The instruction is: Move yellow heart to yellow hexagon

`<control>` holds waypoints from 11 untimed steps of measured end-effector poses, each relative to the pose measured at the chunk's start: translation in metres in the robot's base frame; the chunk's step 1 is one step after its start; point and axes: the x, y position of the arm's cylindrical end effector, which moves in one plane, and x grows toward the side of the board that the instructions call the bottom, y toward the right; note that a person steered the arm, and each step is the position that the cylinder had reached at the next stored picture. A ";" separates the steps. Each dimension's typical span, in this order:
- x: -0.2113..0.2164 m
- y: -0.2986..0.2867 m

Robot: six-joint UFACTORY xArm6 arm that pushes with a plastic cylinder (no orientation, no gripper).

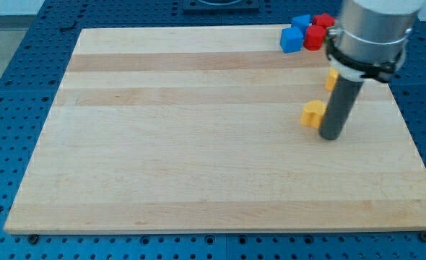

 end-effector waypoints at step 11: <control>-0.029 -0.036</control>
